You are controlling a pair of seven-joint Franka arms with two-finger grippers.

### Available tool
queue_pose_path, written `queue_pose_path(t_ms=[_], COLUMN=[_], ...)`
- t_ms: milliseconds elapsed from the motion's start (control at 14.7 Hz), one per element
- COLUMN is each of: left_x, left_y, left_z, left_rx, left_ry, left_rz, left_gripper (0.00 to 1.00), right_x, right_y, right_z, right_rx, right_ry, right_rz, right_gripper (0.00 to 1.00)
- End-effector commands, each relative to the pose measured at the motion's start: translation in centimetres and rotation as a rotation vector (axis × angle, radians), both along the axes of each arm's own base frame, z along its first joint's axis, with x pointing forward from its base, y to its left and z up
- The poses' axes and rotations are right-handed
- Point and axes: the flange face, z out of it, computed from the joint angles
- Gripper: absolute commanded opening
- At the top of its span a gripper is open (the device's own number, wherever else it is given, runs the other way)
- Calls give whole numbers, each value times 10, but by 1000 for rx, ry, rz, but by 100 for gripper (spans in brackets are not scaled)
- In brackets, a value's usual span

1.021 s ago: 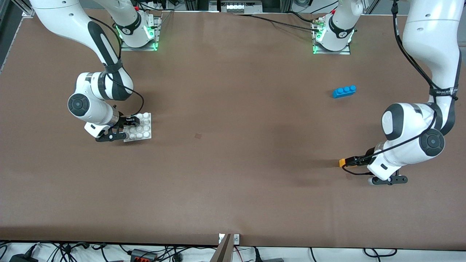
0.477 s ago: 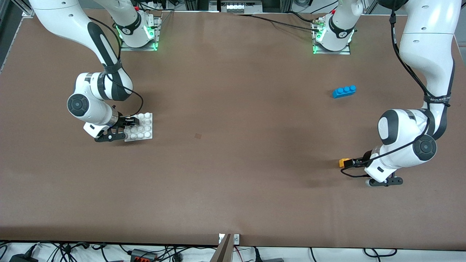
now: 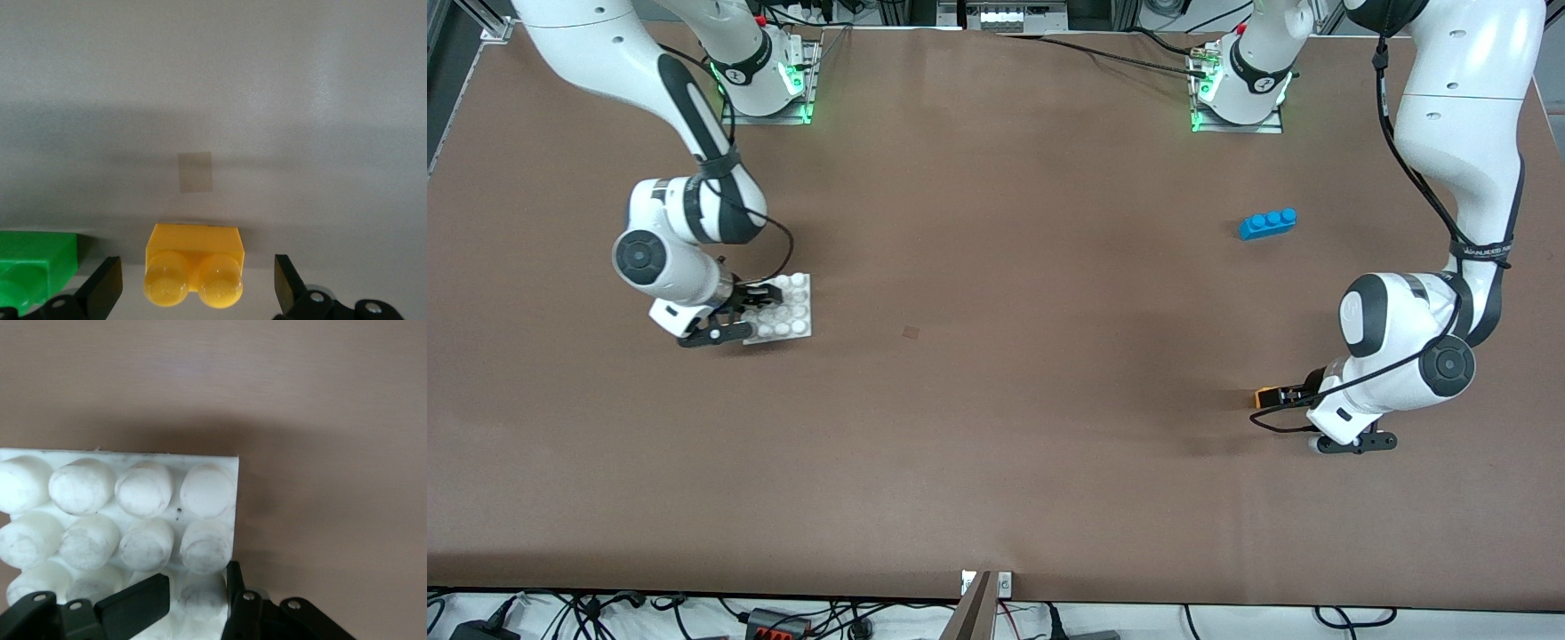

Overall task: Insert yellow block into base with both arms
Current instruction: 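Slide the base plate with the right gripper while the left gripper grips the yellow brick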

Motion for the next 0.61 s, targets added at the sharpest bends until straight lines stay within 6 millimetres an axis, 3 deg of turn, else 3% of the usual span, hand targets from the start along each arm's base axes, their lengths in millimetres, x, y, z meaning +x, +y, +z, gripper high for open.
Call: queue_pose_path(t_ms=[0, 204, 545], left_x=[-5, -8, -10], left_y=[-1, -3, -5], left_z=[-4, -9, -13], left_rx=[-6, -6, -5], left_ry=[-21, -14, -14], left_rz=[-15, -19, -22], left_gripper=[100, 100, 100], right_x=[-8, -17, -22], right_y=[57, 115, 177], right_z=[-6, -13, -17], right_rx=[-4, -23, -33], right_ry=[-8, -23, -49], right_rz=[6, -31, -46], right_gripper=[42, 42, 42])
